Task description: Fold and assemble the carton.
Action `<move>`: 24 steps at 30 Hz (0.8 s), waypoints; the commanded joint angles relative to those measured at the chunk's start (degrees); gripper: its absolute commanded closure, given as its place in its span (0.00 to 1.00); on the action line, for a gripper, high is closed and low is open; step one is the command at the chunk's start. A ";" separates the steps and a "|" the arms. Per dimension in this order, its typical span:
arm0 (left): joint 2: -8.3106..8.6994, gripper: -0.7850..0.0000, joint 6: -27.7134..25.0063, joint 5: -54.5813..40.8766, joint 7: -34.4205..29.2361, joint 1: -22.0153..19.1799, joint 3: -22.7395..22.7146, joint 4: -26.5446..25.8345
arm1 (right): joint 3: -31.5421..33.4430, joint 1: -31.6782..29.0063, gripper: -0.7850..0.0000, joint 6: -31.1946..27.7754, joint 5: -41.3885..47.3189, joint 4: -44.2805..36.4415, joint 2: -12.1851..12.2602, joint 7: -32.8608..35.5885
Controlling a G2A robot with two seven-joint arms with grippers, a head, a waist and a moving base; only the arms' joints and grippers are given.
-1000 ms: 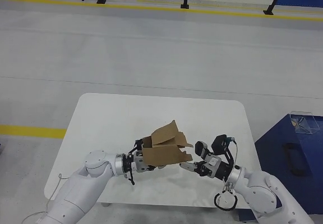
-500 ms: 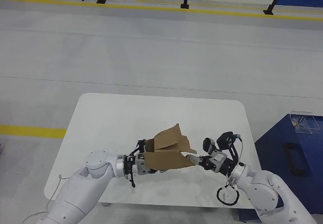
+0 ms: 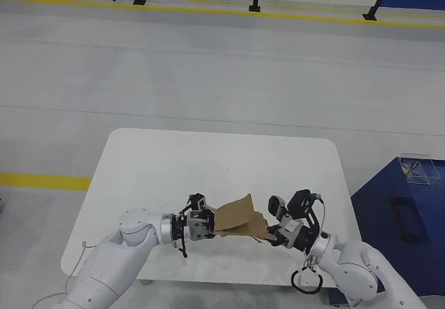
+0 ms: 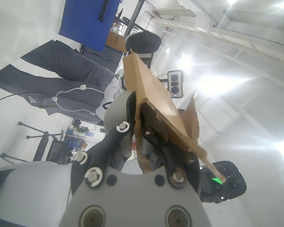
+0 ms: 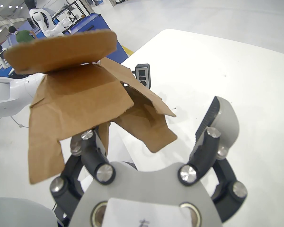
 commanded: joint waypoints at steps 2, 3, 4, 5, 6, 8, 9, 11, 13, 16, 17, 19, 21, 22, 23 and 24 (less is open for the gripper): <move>-0.01 1.00 -0.03 0.06 -0.08 0.10 -0.10 0.09 | 0.22 0.36 0.00 0.59 -0.46 0.18 -0.11 -0.42; -0.01 1.00 0.07 -0.03 -0.18 0.19 -0.15 0.15 | 0.57 0.37 0.00 0.69 -0.35 0.33 -0.12 -0.59; -0.01 1.00 0.26 -0.21 -0.36 0.27 -0.21 0.20 | 1.08 0.38 0.00 0.88 -0.02 0.61 -0.12 -0.77; 0.00 1.00 0.48 -0.38 -0.57 0.34 -0.25 0.23 | 1.66 0.42 0.00 1.08 0.39 0.94 -0.11 -0.78; -0.01 1.00 0.77 -0.71 -0.84 0.45 -0.30 0.30 | 2.28 0.48 0.00 1.34 0.96 1.27 -0.11 -0.82; -0.03 1.00 1.48 -1.21 -1.40 0.58 -0.27 0.37 | 3.34 0.59 0.00 1.83 2.38 2.01 -0.12 -0.81; -0.06 1.00 2.10 -1.55 -1.87 0.65 -0.15 0.37 | 3.71 0.67 0.00 1.96 3.27 2.34 -0.12 -0.48; -0.14 1.00 3.25 -2.29 -2.82 0.76 0.13 0.29 | 4.15 0.99 0.00 2.36 4.23 3.06 -0.14 0.48; -0.25 1.00 4.54 -3.16 -3.60 0.81 0.43 0.16 | 3.82 1.43 0.00 2.90 4.32 3.70 -0.23 1.36; -0.39 1.00 6.09 -4.95 -3.71 0.89 0.37 0.78 | 2.87 2.05 0.00 2.00 5.24 4.76 -0.38 2.64; -0.43 1.00 6.76 -5.51 -3.44 0.82 0.27 1.17 | 2.87 2.11 0.00 1.63 5.21 5.08 -0.40 2.68; -0.50 1.00 8.25 -6.74 -2.86 0.69 0.01 2.16 | 3.02 1.81 0.00 1.06 5.06 5.35 -0.41 2.48; -0.55 1.00 9.73 -7.47 -1.91 0.45 -0.18 3.31 | 3.40 1.27 0.00 0.24 5.15 5.25 -0.38 2.50; -0.57 1.00 10.21 -7.48 -1.42 0.28 -0.18 3.73 | 3.66 0.94 0.00 -0.12 5.31 5.11 -0.36 2.51; -0.61 1.00 10.66 -7.54 -1.00 0.16 -0.16 4.14 | 3.91 0.63 0.00 -0.41 5.47 4.90 -0.34 2.56; -0.65 1.00 10.95 -7.53 -0.80 0.04 -0.06 4.33 | 4.14 0.34 0.00 -0.73 5.61 4.63 -0.32 2.57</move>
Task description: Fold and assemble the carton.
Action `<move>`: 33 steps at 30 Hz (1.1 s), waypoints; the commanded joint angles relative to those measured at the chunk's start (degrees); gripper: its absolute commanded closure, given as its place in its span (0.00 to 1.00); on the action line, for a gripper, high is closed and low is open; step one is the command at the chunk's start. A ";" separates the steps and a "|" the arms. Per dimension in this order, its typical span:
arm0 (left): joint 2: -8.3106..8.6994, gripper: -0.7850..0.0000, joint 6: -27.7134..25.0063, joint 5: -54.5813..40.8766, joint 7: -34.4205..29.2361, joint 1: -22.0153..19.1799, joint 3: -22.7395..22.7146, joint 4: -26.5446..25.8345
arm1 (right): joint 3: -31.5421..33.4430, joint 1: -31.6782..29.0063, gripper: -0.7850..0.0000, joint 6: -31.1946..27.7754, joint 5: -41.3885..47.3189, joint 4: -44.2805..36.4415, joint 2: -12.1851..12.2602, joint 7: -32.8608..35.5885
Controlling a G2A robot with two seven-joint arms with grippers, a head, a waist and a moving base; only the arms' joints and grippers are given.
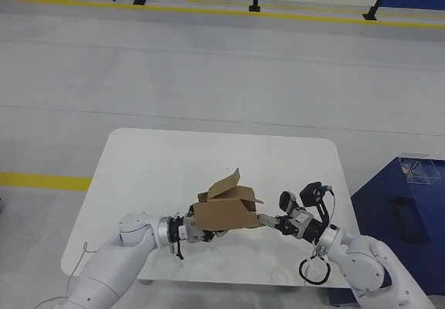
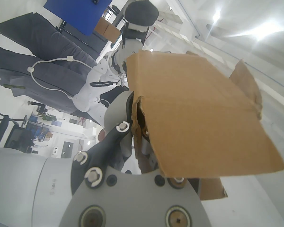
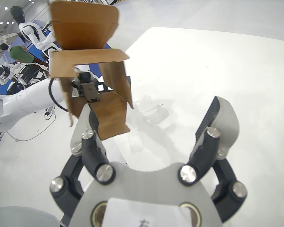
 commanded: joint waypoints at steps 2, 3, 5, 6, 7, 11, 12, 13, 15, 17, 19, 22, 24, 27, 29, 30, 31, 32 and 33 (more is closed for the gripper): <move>-0.13 1.00 0.59 0.27 0.17 -0.32 0.41 0.41 | 0.59 -0.69 0.00 -0.46 0.23 -0.66 0.03 0.14; -0.18 1.00 0.55 0.40 0.08 -0.40 0.55 0.45 | 0.62 -0.78 0.00 -0.50 0.25 -0.83 0.02 0.15; -0.27 1.00 0.52 0.51 0.18 -0.53 0.76 0.57 | 0.47 -0.83 0.00 -0.82 0.63 -1.07 -0.05 0.17; -0.30 1.00 0.44 0.77 0.32 -0.65 0.86 0.60 | 0.38 -0.83 0.00 -0.78 0.61 -1.20 -0.07 0.25; -0.32 1.00 0.29 1.12 0.54 -0.77 0.94 0.63 | 0.23 -0.82 0.00 -0.75 0.49 -1.39 -0.11 0.26; -0.38 1.00 -0.78 2.35 0.89 -1.02 1.15 0.57 | -1.01 -0.50 0.00 -0.78 0.04 -1.79 -0.31 0.67; -0.37 1.00 -1.18 2.75 1.16 -1.00 1.16 0.59 | -1.43 -0.32 0.00 -0.71 -0.14 -1.88 -0.38 0.76; -0.39 1.00 -1.39 2.79 1.30 -0.93 1.15 0.59 | -1.85 -0.15 0.00 -0.56 -0.36 -1.99 -0.45 0.77; -0.42 1.00 -1.50 2.86 1.38 -0.91 1.14 0.70 | -2.65 0.24 0.00 -0.25 -0.88 -2.19 -0.60 0.80; -0.45 1.00 -1.60 2.85 1.50 -0.91 1.08 0.85 | -3.25 0.61 0.00 0.13 -1.38 -2.37 -0.73 0.70; -0.47 1.00 -1.64 2.95 1.56 -0.94 1.07 0.95 | -3.67 0.90 0.00 0.46 -1.71 -2.40 -0.85 0.65; -0.46 1.00 -2.19 3.26 1.37 -1.03 0.94 0.71 | -3.93 1.38 0.00 0.90 -1.96 -2.14 -0.97 0.66; -0.40 1.00 -3.54 3.58 1.09 -0.98 0.57 0.31 | -3.46 1.56 0.00 1.05 -1.57 -1.69 -1.00 0.53; -0.22 1.00 -6.14 4.37 -0.15 -0.78 -0.04 -0.68 | -2.04 1.56 0.00 1.38 -0.75 -0.57 -0.93 0.64; -0.07 1.00 -8.01 5.53 -1.33 -0.63 -0.23 -1.45 | -1.14 1.59 0.00 1.33 -0.13 0.23 -0.87 1.00; -0.02 1.00 -8.72 5.80 -2.10 -0.50 -0.28 -1.86 | -0.71 1.65 0.00 1.50 -0.02 0.61 -0.85 1.11; 0.03 1.00 -9.27 6.12 -2.68 -0.38 -0.31 -2.15 | -0.44 1.69 0.00 1.62 0.04 0.86 -0.84 1.23; 0.06 1.00 -9.72 6.48 -3.12 -0.32 -0.31 -2.47 | -0.29 1.75 0.00 1.57 0.10 1.04 -0.84 1.37; 0.08 1.00 -10.02 6.66 -3.52 -0.21 -0.28 -2.79 | -0.23 1.78 0.00 1.49 0.38 1.24 -0.86 1.45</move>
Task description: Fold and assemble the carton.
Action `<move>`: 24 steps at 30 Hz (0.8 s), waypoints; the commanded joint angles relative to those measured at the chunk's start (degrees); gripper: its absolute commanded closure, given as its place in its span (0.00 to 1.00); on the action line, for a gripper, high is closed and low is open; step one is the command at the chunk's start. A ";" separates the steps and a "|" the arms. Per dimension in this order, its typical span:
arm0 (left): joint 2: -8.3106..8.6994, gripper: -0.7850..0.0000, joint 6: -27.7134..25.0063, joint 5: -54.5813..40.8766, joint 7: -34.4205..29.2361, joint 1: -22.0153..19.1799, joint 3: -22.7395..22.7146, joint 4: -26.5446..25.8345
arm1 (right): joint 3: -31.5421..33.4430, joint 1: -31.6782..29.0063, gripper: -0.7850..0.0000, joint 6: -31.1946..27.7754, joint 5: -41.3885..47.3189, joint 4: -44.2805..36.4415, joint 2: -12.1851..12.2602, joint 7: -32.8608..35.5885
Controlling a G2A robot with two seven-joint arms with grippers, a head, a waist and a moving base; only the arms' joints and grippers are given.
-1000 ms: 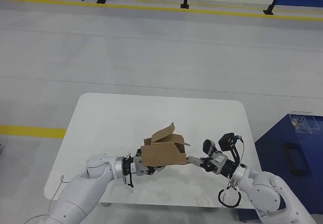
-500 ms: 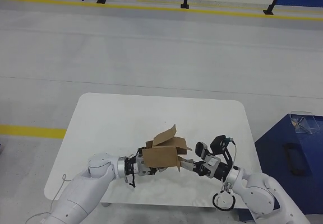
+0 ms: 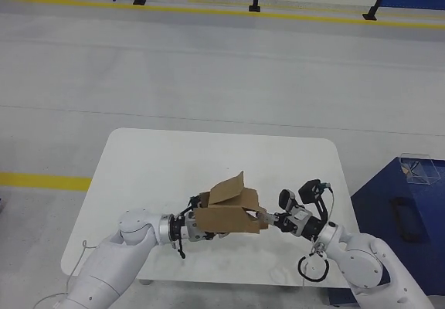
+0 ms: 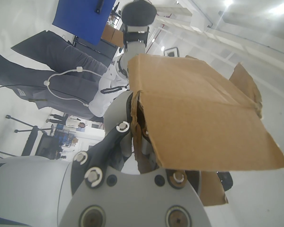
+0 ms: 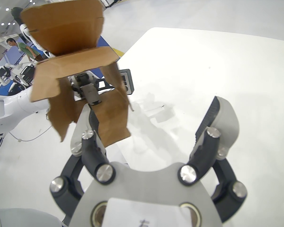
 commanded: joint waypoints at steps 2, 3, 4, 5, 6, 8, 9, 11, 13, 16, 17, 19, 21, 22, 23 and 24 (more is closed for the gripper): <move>0.04 1.00 -0.90 0.96 -1.08 0.14 0.22 -0.98 | 0.05 0.22 0.00 0.17 0.11 0.48 -0.06 0.32; 0.04 1.00 -1.29 1.13 -1.50 0.20 0.32 -1.29 | -0.11 0.34 0.00 0.36 -0.17 0.52 -0.10 0.38; 0.03 1.00 -1.62 1.29 -1.80 0.26 0.40 -1.59 | -0.30 0.48 0.00 0.62 -0.59 0.57 -0.14 0.35; 0.02 1.00 -1.88 1.54 -2.06 0.28 0.50 -1.88 | -0.49 0.64 0.00 1.03 -1.17 0.64 -0.19 0.20; 0.02 1.00 -2.09 1.74 -2.23 0.33 0.56 -2.14 | -0.79 0.78 0.00 1.36 -1.65 0.70 -0.26 0.06; 0.05 1.00 -2.57 2.19 -2.56 0.43 0.63 -2.62 | -1.41 1.15 0.00 1.68 -2.03 1.08 -0.40 -0.22; 0.06 1.00 -2.65 2.25 -2.54 0.53 0.58 -2.64 | -1.68 1.42 0.00 1.74 -2.18 1.36 -0.47 -0.29; 0.09 1.00 -2.75 2.35 -2.47 0.60 0.46 -2.89 | -2.13 1.86 0.00 1.93 -2.30 1.75 -0.60 -0.40; 0.13 1.00 -2.96 2.28 -2.53 0.78 0.30 -3.14 | -2.44 2.23 0.00 1.85 -2.01 2.01 -0.71 -0.37; 0.14 1.00 -3.13 2.56 -2.63 0.99 0.37 -3.55 | -2.95 2.75 0.00 1.56 -1.77 2.13 -0.85 -0.07; 0.14 1.00 -3.14 2.58 -2.61 1.02 0.37 -3.58 | -3.05 2.86 0.00 1.48 -1.89 2.14 -0.89 -0.18; 0.12 1.00 -3.38 2.55 -2.53 1.06 0.34 -3.62 | -3.01 2.86 0.00 1.14 -1.77 2.02 -0.94 -0.36; 0.12 1.00 -3.76 2.41 -2.80 1.09 0.24 -3.61 | -2.23 2.64 0.00 0.69 -1.32 2.00 -0.89 -0.58; 0.14 1.00 -3.99 2.37 -2.98 1.09 0.14 -3.57 | -1.74 2.45 0.00 0.48 -0.89 1.95 -0.85 -0.45; 0.17 1.00 -4.62 2.44 -3.27 1.04 -0.06 -3.63 | -1.14 2.27 0.00 0.27 -0.50 1.87 -0.79 -0.32; 0.18 1.00 -4.86 2.44 -3.34 1.04 -0.14 -3.62 | -0.50 2.05 0.00 0.01 -0.21 1.74 -0.72 -0.19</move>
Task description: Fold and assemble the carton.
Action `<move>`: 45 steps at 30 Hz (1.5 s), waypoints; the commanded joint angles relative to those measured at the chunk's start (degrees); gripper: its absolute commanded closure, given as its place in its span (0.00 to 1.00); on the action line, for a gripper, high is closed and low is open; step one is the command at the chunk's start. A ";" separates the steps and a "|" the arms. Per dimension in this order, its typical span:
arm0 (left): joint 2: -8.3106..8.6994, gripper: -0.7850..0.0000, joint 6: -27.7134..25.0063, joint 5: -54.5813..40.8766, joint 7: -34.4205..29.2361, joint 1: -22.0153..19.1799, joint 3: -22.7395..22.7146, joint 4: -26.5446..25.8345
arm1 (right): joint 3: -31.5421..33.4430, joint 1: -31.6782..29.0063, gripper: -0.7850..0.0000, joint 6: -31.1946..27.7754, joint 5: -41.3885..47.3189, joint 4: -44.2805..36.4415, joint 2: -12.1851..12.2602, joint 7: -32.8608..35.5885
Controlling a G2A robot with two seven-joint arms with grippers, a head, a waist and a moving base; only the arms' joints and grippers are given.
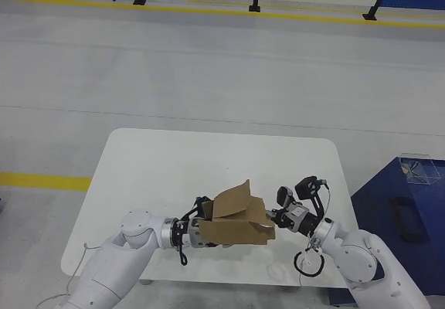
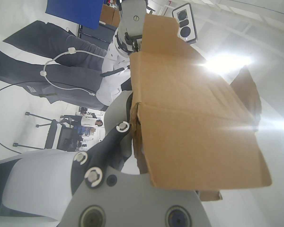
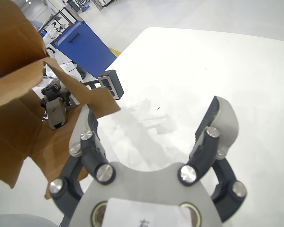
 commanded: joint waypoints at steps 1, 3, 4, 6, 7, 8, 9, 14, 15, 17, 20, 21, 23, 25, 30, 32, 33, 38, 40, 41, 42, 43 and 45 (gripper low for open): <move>0.02 1.00 -0.36 0.03 -0.13 -0.02 -0.12 -0.01 | 1.39 -0.48 0.00 -0.44 0.55 -0.28 0.14 0.14; 0.02 1.00 -0.36 0.03 -0.13 -0.02 -0.12 -0.01 | 2.86 -1.28 0.00 -1.24 0.74 -0.87 0.30 -0.19; 0.02 1.00 -0.36 0.03 -0.13 -0.02 -0.12 -0.01 | 3.71 -1.80 0.00 -1.67 1.05 -1.20 0.37 -0.46; 0.02 1.00 -0.36 0.03 -0.13 -0.02 -0.12 -0.01 | 5.75 -2.98 0.00 -2.73 1.98 -2.12 0.54 -1.26; 0.01 1.00 -0.39 -0.03 0.22 0.14 -0.13 -0.13 | 6.95 -3.65 0.00 -3.27 2.45 -2.69 0.63 -1.93; -0.02 1.00 0.46 -0.83 1.28 0.77 -0.15 -0.56 | 8.09 -4.44 0.00 -4.03 3.37 -3.35 0.69 -2.76; -0.02 1.00 1.93 -1.49 2.16 1.00 -0.24 -0.91 | 9.15 -5.32 0.00 -5.01 4.40 -4.08 0.75 -3.31; 0.00 1.00 3.57 0.46 4.61 1.00 0.26 -1.76 | 12.27 -9.34 0.00 -8.50 5.87 -8.45 0.98 -3.74; -0.02 1.00 3.35 0.92 4.77 1.04 0.48 -1.80 | 12.21 -9.73 0.00 -8.54 5.34 -9.23 0.98 -3.57; -0.08 1.00 2.78 2.09 5.27 0.88 0.87 -2.04 | 11.54 -10.09 0.00 -7.72 3.62 -10.16 0.91 -3.46; -0.13 1.00 1.80 2.76 5.16 0.75 1.10 -2.37 | 9.70 -9.45 0.00 -5.72 0.93 -10.39 0.68 -3.75; -0.12 1.00 1.06 3.36 5.38 0.70 1.08 -2.42 | 8.95 -9.13 0.00 -5.21 0.47 -10.28 0.57 -3.97; -0.11 1.00 0.41 3.75 5.54 0.74 1.03 -2.57 | 7.67 -8.69 0.00 -4.83 0.15 -9.78 0.43 -3.81; -0.08 1.00 -0.30 3.93 5.17 0.82 0.90 -2.64 | 6.70 -8.24 0.00 -4.10 -0.56 -9.44 0.30 -3.62; 0.01 1.00 -1.16 4.70 5.32 0.92 0.62 -2.82 | 3.92 -6.37 0.00 -2.89 -1.45 -7.81 0.00 -1.64; 0.02 1.00 -1.41 4.75 5.33 1.03 0.56 -2.87 | 2.99 -5.65 0.00 -2.65 -1.95 -7.38 -0.13 -1.48; 0.03 1.00 -1.62 4.89 5.36 1.04 0.53 -2.95 | 2.72 -5.39 0.00 -2.52 -2.03 -7.25 -0.18 -1.50; 0.07 1.00 -2.09 5.05 5.38 1.15 0.32 -3.02 | 2.75 -4.88 0.00 -2.64 -1.15 -7.06 -0.27 -1.10; 0.07 1.00 -2.09 5.05 5.38 1.15 0.32 -3.02 | 2.94 -4.84 0.00 -2.76 -0.92 -7.03 -0.27 -0.81; 0.07 1.00 -2.09 5.05 5.38 1.15 0.32 -3.02 | 2.96 -4.85 0.00 -2.84 -0.72 -7.01 -0.28 -0.70; 0.07 1.00 -2.09 5.05 5.38 1.15 0.32 -3.02 | 3.02 -4.83 0.00 -2.87 -0.62 -6.99 -0.29 -0.59; 0.07 1.00 -2.09 5.05 5.38 1.15 0.32 -3.02 | 3.05 -4.82 0.00 -2.89 -0.61 -6.96 -0.29 -0.43; 0.07 1.00 -2.09 5.05 5.38 1.15 0.32 -3.02 | 3.08 -4.74 0.00 -2.96 -0.25 -6.88 -0.31 -0.15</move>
